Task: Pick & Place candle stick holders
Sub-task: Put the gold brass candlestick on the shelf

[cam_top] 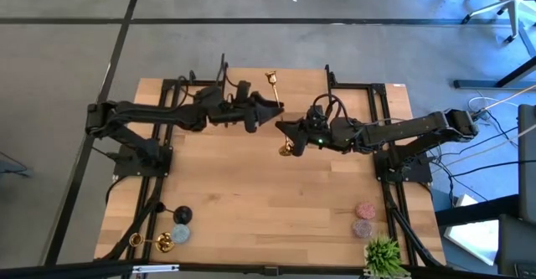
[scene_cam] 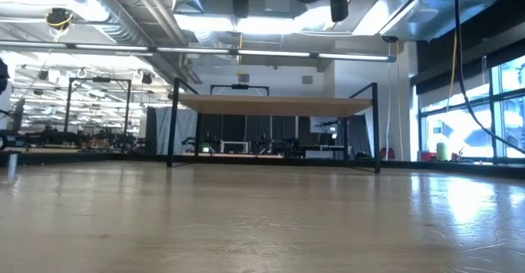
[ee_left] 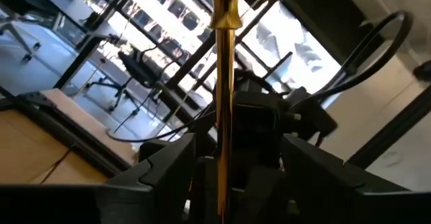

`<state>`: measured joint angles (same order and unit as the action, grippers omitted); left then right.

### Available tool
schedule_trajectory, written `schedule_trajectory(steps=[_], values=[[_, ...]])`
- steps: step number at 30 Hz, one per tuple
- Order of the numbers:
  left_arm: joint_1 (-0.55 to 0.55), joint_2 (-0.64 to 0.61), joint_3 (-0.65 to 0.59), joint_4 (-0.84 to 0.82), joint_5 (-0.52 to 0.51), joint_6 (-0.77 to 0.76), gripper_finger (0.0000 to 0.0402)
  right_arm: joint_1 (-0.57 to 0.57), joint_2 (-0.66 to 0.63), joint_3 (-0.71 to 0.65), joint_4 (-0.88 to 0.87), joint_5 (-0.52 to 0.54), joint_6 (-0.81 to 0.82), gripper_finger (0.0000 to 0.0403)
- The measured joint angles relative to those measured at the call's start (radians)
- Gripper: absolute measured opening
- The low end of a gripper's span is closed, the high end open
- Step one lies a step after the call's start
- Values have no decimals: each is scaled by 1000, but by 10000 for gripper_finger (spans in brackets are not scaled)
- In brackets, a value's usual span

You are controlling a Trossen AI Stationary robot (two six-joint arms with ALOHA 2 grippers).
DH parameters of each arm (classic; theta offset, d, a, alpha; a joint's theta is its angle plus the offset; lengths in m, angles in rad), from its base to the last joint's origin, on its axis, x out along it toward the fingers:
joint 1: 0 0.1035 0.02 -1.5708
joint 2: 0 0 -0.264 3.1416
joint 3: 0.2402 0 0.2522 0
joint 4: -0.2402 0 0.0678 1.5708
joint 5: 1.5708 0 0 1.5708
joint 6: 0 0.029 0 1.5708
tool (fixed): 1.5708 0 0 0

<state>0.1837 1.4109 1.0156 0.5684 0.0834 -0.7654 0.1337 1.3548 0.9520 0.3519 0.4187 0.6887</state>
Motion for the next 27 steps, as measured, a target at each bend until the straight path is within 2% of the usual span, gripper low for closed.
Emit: schedule_trajectory(steps=[4,7,15,20,27], values=[[0,0,24,-103,5,21,190,0,0,0,0,0,0,15],[2,0,25,-108,24,20,157,0,0,0,2,0,-1,15],[2,-1,25,-112,67,31,21,-1,0,0,4,-33,-39,17],[1,-2,26,-143,65,38,13,-2,1,0,5,-50,-80,66],[7,-30,26,-212,11,76,13,-2,1,0,26,-49,-147,143]])
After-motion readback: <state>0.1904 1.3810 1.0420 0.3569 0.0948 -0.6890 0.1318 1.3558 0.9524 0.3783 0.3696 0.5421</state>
